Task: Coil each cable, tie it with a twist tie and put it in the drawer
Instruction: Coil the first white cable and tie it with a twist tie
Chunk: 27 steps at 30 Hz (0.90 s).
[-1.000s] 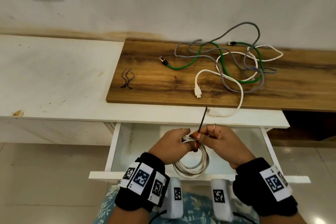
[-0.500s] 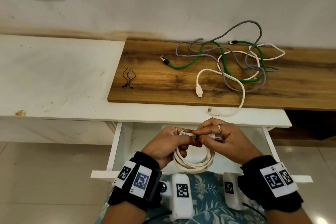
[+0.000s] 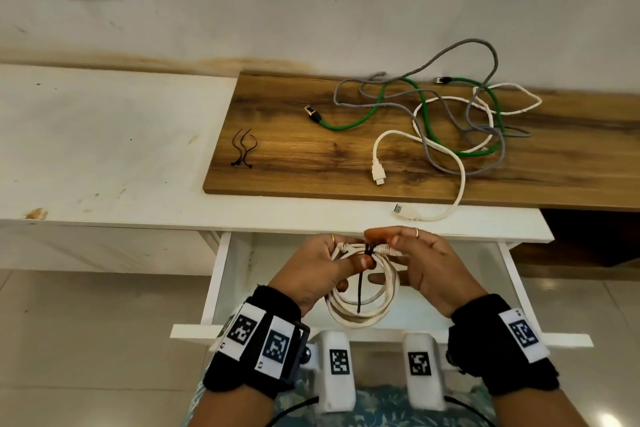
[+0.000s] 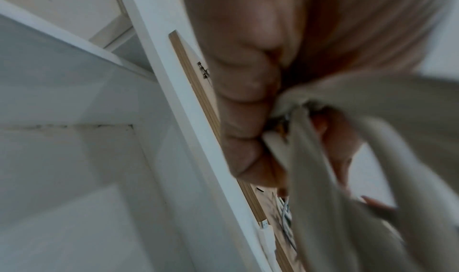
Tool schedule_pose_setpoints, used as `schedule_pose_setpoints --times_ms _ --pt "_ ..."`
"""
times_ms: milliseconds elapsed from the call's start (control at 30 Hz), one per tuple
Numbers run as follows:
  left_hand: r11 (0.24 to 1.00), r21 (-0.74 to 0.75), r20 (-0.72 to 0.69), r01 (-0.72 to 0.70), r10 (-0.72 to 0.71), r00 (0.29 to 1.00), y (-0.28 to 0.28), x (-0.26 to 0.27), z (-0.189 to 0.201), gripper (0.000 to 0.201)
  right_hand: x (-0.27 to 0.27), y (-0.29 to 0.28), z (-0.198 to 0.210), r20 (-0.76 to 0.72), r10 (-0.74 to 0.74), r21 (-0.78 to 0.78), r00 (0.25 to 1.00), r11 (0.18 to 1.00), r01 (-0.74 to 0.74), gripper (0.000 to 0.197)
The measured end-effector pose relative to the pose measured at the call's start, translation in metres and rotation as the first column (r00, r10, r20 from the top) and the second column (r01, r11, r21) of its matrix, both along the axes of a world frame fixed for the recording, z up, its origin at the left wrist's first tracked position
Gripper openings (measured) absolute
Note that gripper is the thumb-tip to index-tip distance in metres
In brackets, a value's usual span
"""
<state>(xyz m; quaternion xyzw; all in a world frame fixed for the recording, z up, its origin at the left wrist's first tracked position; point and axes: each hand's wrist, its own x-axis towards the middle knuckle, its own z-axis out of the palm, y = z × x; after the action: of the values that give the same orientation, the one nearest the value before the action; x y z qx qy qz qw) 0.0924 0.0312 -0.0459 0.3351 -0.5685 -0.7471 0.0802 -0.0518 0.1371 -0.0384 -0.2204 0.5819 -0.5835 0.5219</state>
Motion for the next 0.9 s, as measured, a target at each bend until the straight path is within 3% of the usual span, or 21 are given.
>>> schedule_pose_setpoints --times_ms 67,133,333,533,767,900 --pt "0.999 -0.052 -0.002 -0.006 0.006 1.0 0.0 -0.001 0.0 0.016 -0.002 -0.001 0.002 0.179 -0.064 0.05 0.982 0.997 0.056 0.035" --pt "0.997 -0.071 -0.029 0.004 -0.006 1.0 0.001 -0.002 0.001 0.019 -0.001 0.0 0.003 0.243 -0.068 0.1 0.968 0.994 0.045 0.032" --pt "0.973 -0.228 -0.082 0.043 -0.063 0.995 0.007 -0.006 0.006 0.022 0.002 0.0 -0.004 0.207 -0.006 0.222 0.978 0.974 -0.041 0.017" --pt "0.83 -0.545 -0.017 0.12 -0.154 0.988 0.006 -0.007 0.002 0.024 -0.002 0.003 -0.009 0.291 0.001 0.189 0.957 0.98 -0.059 0.015" --pt "0.781 -0.612 0.007 0.125 -0.152 0.988 0.004 -0.006 0.002 0.027 0.0 0.002 -0.01 0.29 0.115 0.164 0.95 0.972 -0.168 0.014" --pt "0.792 -0.596 0.003 0.133 -0.164 0.986 0.003 -0.004 0.006 0.025 0.001 0.002 -0.016 0.232 0.193 0.103 0.953 0.97 -0.221 0.011"
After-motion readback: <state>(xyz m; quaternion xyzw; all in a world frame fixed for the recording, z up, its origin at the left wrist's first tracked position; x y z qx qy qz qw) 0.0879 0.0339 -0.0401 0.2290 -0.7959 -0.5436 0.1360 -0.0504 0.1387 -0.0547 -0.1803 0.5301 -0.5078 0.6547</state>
